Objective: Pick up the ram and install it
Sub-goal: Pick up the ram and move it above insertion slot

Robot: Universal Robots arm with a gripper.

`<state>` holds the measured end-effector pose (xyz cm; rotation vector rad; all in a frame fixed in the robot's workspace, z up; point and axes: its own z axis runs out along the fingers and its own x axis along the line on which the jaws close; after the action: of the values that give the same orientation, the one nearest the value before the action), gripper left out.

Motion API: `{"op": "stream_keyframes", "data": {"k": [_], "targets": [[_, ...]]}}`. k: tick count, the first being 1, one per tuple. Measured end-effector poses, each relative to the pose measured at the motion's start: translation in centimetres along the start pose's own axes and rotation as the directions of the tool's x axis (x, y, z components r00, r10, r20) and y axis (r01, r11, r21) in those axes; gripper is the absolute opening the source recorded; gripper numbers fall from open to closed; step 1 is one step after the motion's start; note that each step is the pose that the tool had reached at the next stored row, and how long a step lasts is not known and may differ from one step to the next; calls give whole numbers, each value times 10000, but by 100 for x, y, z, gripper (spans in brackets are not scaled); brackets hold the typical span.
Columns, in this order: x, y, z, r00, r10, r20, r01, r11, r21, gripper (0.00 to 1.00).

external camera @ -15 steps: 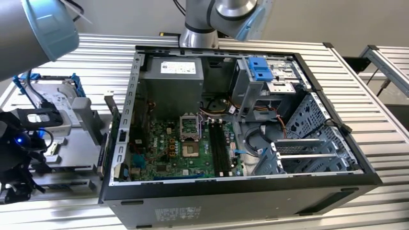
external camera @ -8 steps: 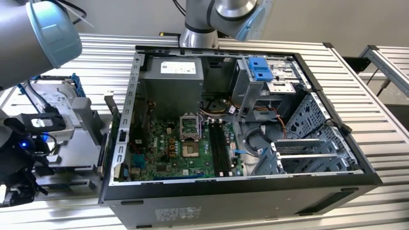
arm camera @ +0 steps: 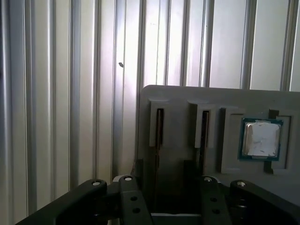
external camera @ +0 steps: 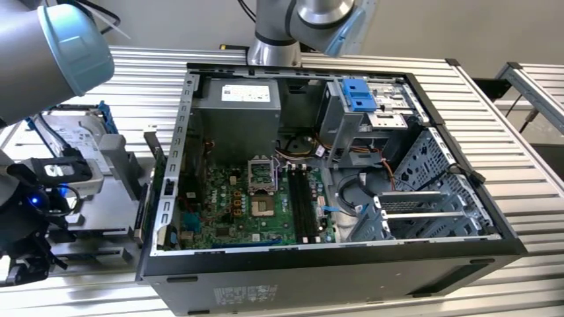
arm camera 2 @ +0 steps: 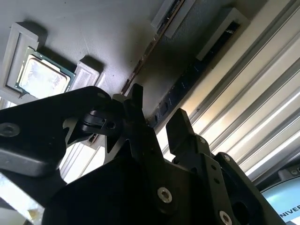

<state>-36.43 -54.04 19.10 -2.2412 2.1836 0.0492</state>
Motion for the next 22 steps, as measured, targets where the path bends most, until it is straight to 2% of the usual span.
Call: {"op": "stream_keyframes", "data": {"k": [22], "targets": [[15,3,-7,10000,24,1,-24,10000,0,100]]}}
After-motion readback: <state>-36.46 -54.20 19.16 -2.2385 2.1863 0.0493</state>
